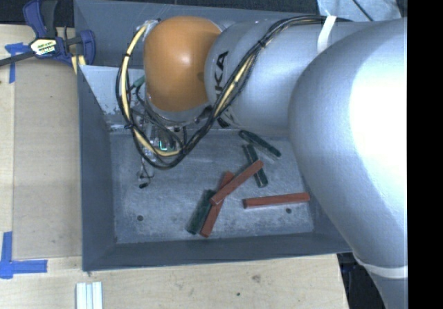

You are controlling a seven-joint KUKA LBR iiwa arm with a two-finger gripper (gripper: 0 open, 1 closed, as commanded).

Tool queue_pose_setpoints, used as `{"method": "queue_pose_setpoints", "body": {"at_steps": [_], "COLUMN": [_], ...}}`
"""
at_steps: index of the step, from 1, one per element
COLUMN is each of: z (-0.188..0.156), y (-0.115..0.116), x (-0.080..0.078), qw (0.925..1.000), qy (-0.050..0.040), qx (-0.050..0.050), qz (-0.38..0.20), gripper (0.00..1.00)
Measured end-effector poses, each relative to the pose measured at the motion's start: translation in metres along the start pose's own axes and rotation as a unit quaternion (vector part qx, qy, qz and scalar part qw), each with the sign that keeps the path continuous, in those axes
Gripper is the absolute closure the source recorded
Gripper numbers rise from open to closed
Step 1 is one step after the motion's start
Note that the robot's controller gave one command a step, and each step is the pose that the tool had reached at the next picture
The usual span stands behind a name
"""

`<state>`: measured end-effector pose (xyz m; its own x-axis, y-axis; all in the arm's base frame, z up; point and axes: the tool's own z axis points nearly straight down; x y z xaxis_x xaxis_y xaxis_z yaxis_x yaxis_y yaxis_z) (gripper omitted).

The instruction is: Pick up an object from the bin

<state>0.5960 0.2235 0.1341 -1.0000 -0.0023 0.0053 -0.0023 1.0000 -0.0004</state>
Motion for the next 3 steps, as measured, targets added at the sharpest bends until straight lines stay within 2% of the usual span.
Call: {"method": "queue_pose_setpoints", "body": {"at_steps": [1, 2, 3], "z": [0.065, 0.035, 0.035], "y": [-0.052, -0.108, -0.167], "x": [0.065, 0.091, 0.070], "qw": [0.9926, 0.9438, 0.9068], "qy": [-0.0028, -0.0030, -0.0044], "qx": [0.000, 0.001, 0.001], "qz": [-0.121, -0.330, -0.421], "gripper": [0.00, 0.00, 0.00]}}
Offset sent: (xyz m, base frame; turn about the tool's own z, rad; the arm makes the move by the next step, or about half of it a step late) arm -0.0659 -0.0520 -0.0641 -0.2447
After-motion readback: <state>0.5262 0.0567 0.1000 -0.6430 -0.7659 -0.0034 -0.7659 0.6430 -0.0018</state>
